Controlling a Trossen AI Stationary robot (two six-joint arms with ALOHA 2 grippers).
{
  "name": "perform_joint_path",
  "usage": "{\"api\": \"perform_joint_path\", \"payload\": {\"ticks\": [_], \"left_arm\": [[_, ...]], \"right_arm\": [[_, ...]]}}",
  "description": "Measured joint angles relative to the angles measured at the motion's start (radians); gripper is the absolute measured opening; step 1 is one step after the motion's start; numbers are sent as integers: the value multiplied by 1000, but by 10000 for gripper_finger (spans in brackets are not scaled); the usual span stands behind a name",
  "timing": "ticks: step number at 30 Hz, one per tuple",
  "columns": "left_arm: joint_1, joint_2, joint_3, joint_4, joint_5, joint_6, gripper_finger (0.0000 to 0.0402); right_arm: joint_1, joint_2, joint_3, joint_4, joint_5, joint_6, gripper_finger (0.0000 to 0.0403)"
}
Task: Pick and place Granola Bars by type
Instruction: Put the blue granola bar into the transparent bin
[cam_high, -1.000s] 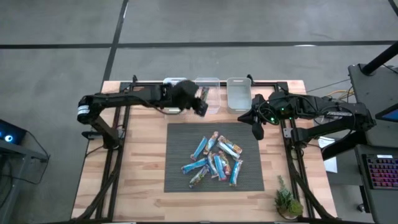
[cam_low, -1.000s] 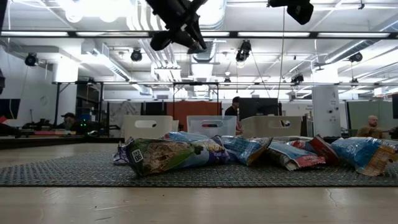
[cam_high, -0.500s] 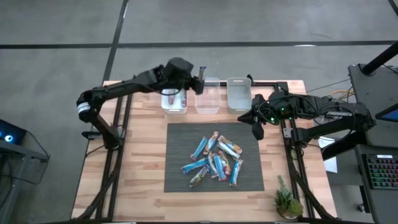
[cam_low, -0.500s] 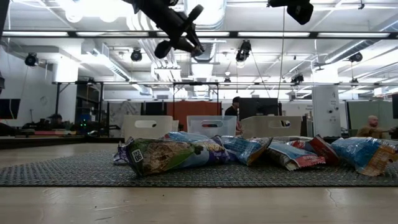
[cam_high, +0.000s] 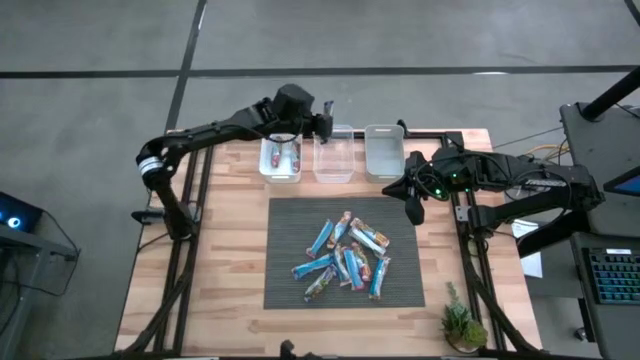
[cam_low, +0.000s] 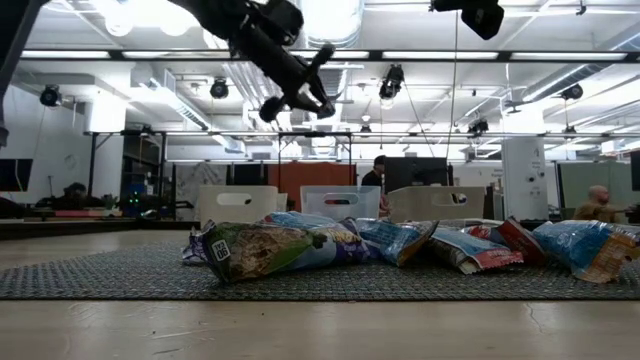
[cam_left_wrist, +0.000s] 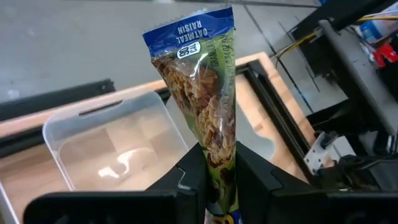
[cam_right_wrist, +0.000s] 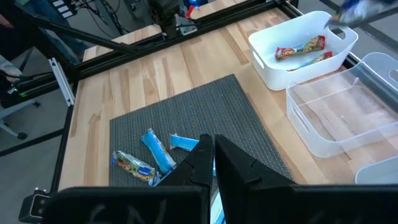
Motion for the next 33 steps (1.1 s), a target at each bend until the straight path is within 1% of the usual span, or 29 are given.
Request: {"api": "perform_joint_path", "payload": {"ticks": [8,15,28,33], "left_arm": [[0,112,0,2,10,-44,46],[1,176,0,11,11,-68,46],[1,232,0,12,1,-77,46],[1,232,0,12,-34,-55,46]], "right_arm": [[0,0,0,-1,0,0,8],[0,0,0,-1,0,0,8],[0,0,0,-2,0,0,8],[0,0,0,-2,0,0,8]]}}
